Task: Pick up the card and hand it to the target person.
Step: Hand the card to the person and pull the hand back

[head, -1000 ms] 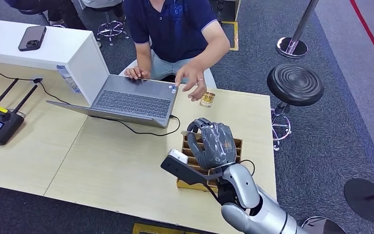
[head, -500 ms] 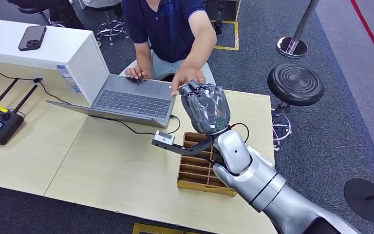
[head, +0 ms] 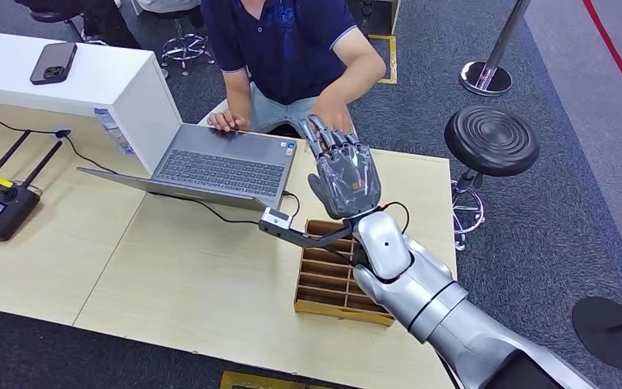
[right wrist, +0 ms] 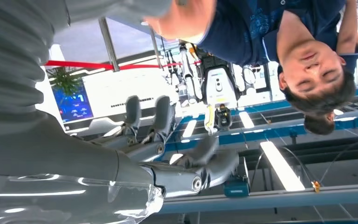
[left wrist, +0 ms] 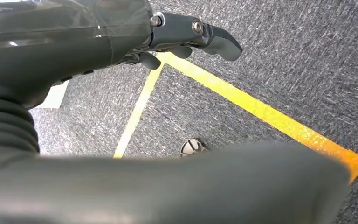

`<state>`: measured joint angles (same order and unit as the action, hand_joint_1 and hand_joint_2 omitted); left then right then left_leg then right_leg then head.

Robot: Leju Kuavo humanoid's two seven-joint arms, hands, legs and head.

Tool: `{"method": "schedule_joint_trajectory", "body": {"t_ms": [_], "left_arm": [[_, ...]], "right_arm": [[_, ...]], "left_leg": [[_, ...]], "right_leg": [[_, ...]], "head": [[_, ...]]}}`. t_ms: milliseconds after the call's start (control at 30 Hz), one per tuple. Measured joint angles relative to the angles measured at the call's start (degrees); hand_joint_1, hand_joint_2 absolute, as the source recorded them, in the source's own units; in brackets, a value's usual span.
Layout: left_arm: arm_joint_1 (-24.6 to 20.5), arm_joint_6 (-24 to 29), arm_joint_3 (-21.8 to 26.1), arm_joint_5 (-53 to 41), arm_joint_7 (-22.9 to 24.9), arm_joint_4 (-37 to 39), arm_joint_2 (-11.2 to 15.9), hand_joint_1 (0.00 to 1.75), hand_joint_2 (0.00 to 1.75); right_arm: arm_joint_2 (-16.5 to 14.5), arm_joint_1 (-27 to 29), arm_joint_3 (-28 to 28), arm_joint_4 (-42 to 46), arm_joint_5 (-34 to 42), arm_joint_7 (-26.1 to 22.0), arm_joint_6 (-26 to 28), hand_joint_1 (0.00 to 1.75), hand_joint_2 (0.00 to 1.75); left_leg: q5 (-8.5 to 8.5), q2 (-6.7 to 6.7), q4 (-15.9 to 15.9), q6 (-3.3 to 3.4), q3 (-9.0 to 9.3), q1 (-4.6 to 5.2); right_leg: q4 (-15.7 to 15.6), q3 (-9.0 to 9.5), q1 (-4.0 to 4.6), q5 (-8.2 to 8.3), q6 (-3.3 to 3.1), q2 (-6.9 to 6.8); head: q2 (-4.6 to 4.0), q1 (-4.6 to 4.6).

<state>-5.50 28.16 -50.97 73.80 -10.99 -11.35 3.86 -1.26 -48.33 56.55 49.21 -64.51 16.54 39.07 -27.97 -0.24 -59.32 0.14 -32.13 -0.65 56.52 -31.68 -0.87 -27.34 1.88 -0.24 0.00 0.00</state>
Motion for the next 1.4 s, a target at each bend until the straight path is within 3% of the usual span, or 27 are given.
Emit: {"method": "schedule_joint_trajectory", "body": {"t_ms": [133, 267, 533, 700, 933, 1133, 1400], "left_arm": [[0.00, 0.28, 0.38, 0.38, 0.06, 0.03, 0.02, 0.00, 0.00], [0.01, 0.73, 1.56, 1.50, -0.17, 0.09, 0.09, 0.00, 0.00], [0.08, 1.16, 3.73, 3.80, -1.45, 0.13, 0.66, 0.00, 0.00], [0.11, 1.16, 4.64, 4.63, -2.26, 0.17, 0.84, 0.00, 0.00], [0.13, 1.55, 5.75, 5.73, -2.60, 0.19, 1.15, 0.00, 0.00], [0.15, 2.05, 6.43, 6.51, -2.32, 0.17, 1.07, 0.00, 0.00], [0.16, 2.29, 6.90, 7.03, -2.37, 0.13, 1.40, 0.00, 0.00]], "right_arm": [[1.68, 2.77, -3.87, 5.56, 8.27, -2.54, 0.86, 0.00, 1.75], [3.99, 7.19, -8.44, 15.48, 25.08, -7.33, -0.11, 0.00, 1.75], [11.77, 14.70, -13.02, 35.68, 61.77, -16.84, -9.60, 0.00, 1.75], [16.74, 20.61, -15.18, 44.93, 74.46, -21.54, -14.29, 0.00, 1.75], [21.39, 28.01, -15.50, 52.54, 77.74, -22.00, -18.07, 0.00, 1.75], [23.95, 35.46, -16.90, 56.69, 74.78, -21.62, -20.67, 0.00, 1.75], [27.08, 39.51, -17.02, 58.64, 74.05, -21.32, -20.96, 0.00, 1.75]], "left_leg": [[0.01, -0.07, -0.01, 0.01, -0.01, -0.02], [0.00, -0.11, -0.04, 0.01, -0.07, -0.03], [-0.02, -0.22, -0.13, 0.02, -0.16, -0.02], [-0.02, -0.34, -0.11, 0.02, -0.13, -0.02], [-0.04, -0.28, -0.09, 0.02, -0.10, 0.00], [-0.05, -0.28, -0.06, 0.01, -0.06, -0.01], [-0.07, -0.13, -0.08, 0.01, -0.07, 0.02]], "right_leg": [[-0.03, 0.01, 0.02, 0.00, 0.00, -0.07], [-0.02, -0.03, 0.03, -0.02, 0.01, -0.11], [0.04, -0.09, 0.03, -0.06, 0.01, -0.22], [0.00, -0.04, 0.03, -0.09, 0.03, -0.33], [-0.01, -0.04, 0.02, -0.08, 0.01, -0.27], [-0.04, 0.00, 0.03, -0.08, 0.01, -0.27], [0.01, -0.07, 0.00, -0.05, 0.02, -0.12]], "head": [[0.00, 0.00], [0.00, 0.00], [0.00, 0.00], [0.00, 0.00], [0.00, 0.00], [0.00, 0.00], [0.00, 0.00]]}}
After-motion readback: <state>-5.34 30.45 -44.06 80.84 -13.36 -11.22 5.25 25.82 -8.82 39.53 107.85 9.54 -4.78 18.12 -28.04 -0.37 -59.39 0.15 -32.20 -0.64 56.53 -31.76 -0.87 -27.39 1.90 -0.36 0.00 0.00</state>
